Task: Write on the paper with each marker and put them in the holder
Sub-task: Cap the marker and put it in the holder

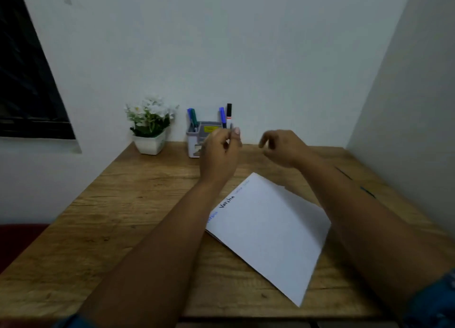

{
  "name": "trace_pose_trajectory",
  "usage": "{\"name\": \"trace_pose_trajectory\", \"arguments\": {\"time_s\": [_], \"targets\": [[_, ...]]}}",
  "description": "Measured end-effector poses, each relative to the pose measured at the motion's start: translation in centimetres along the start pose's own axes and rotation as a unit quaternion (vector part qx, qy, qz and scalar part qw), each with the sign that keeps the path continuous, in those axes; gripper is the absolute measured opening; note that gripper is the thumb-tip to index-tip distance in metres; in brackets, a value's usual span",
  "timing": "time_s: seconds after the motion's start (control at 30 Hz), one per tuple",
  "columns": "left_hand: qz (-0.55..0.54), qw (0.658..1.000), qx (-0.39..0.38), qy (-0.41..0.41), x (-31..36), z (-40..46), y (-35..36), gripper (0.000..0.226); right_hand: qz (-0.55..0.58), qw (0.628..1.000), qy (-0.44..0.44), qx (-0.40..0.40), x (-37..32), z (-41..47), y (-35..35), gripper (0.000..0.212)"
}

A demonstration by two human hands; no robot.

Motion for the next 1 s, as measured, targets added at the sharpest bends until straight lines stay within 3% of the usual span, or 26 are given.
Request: {"name": "trace_pose_trajectory", "arguments": {"time_s": [0.07, 0.13, 0.2, 0.33, 0.47, 0.57, 0.7, 0.8, 0.87, 1.0], "targets": [[-0.015, 0.998, -0.058, -0.017, 0.4, -1.1, 0.4, 0.015, -0.017, 0.999, 0.047, -0.002, 2.9, -2.2, -1.8, 0.02], [0.005, 0.99, -0.143, 0.003, 0.4, -2.6, 0.9, 0.033, -0.024, 0.993, 0.108, 0.052, 5.7, -4.6, -3.3, 0.022], [0.036, 0.981, -0.189, 0.029, 0.5, -3.4, 1.0, 0.033, -0.007, 0.98, 0.174, 0.091, 8.2, -6.4, -4.2, 0.023], [0.052, 0.983, -0.171, 0.053, 0.3, -3.1, 0.9, 0.028, -0.029, 0.97, 0.219, 0.104, 10.4, -7.0, -4.5, 0.021], [0.066, 0.981, -0.176, 0.051, -0.3, -3.2, 0.9, 0.023, -0.085, 0.973, 0.216, 0.015, 10.1, -6.7, -3.6, 0.017], [0.069, 0.98, -0.183, 0.046, -0.7, -3.2, 1.0, 0.021, -0.106, 0.968, 0.226, 0.002, 10.5, -6.5, -2.8, 0.011], [0.068, 0.979, -0.187, 0.047, -0.7, -3.1, 0.9, 0.017, -0.095, 0.963, 0.249, -0.025, 10.6, -6.1, -2.1, 0.023], [0.064, 0.979, -0.188, 0.037, -0.6, -2.9, 0.7, 0.015, -0.086, 0.975, 0.2, -0.041, 9.3, -6.1, -1.9, 0.022], [0.059, 0.982, -0.179, 0.006, -0.4, -2.7, 0.6, 0.015, -0.021, 0.991, 0.131, -0.006, 7.5, -6.1, -1.8, 0.024], [-0.058, 0.964, -0.204, -0.159, 0.7, -2.8, 0.4, 0.028, 0.105, 0.99, -0.056, 0.077, 2.6, -6.7, -0.6, 0.021]]}}
Point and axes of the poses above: each hand's wrist, its own z-axis towards the middle knuckle, its own y-axis out of the palm, x = y × z, the point moved 1 cm from there along z, towards the middle knuckle, and after that the axes turned 13 degrees about x, right-handed, at the moved point
